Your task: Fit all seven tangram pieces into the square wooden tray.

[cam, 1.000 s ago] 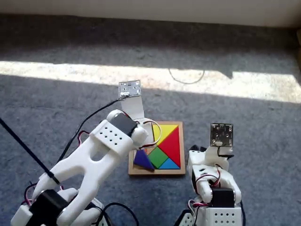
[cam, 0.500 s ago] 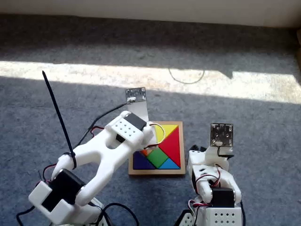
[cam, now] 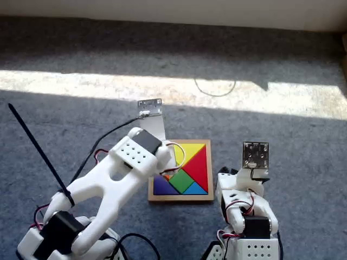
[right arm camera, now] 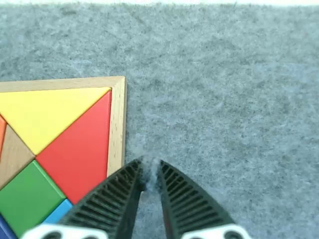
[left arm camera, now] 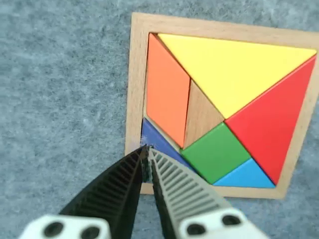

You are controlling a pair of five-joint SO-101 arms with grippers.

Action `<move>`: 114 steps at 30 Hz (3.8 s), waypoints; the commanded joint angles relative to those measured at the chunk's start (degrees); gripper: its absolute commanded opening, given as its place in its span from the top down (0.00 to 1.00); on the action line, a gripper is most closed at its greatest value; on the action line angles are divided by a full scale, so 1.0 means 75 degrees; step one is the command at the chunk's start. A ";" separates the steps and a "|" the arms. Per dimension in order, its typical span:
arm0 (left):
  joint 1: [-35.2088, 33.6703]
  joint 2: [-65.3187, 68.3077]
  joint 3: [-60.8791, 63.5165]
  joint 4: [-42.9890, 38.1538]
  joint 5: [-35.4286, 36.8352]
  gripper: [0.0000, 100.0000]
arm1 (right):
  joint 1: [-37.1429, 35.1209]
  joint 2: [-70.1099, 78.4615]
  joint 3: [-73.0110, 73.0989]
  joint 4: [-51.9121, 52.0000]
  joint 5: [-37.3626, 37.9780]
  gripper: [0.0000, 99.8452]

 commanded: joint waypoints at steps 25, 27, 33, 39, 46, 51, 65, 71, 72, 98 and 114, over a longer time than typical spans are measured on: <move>-0.0311 -0.3358 0.1612 -0.1805 -0.0023 0.99 | 0.0088 -0.0088 0.0768 0.0006 -0.0059 0.99; -0.0404 -0.4249 0.1623 -0.1301 -0.0035 0.99 | 0.0076 -0.0088 0.0768 0.0006 -0.0059 0.99; -0.1143 -0.6488 0.1635 0.0000 -0.0938 0.99 | 0.0076 -0.0088 0.0768 0.0006 -0.0059 0.99; -0.2163 -0.8293 0.2561 0.0152 -0.1934 0.99 | 0.0076 -0.0088 0.0768 0.0006 -0.0059 0.99; -0.3065 -1.0801 0.4284 0.0035 -0.3106 0.99 | 0.0076 -0.0088 0.0768 0.0006 -0.0059 0.99; -0.3452 -1.2173 0.5363 -0.0070 -0.3669 0.99 | 0.0076 -0.0088 0.0768 0.0006 -0.0059 0.99; -0.4038 -1.1915 0.6593 -0.0281 -0.4525 0.99 | 0.0076 -0.0088 0.0768 0.0006 -0.0059 0.99; -0.4038 -1.1915 0.7555 -0.0738 -0.5427 0.99 | 0.0076 -0.0088 0.0768 0.0006 -0.0059 0.99; -0.4038 -1.1915 0.7719 -0.0797 -0.5626 0.99 | 0.0076 -0.0088 0.0768 0.0006 -0.0059 0.99; -0.4015 -1.1915 0.7754 0.1465 -0.6177 0.99 | 0.0111 -0.0088 0.0768 0.1448 -0.0023 0.99; -0.4015 -1.1915 0.7754 0.1465 -0.6177 0.99 | 0.0111 -0.0088 0.0768 0.1448 -0.0023 0.99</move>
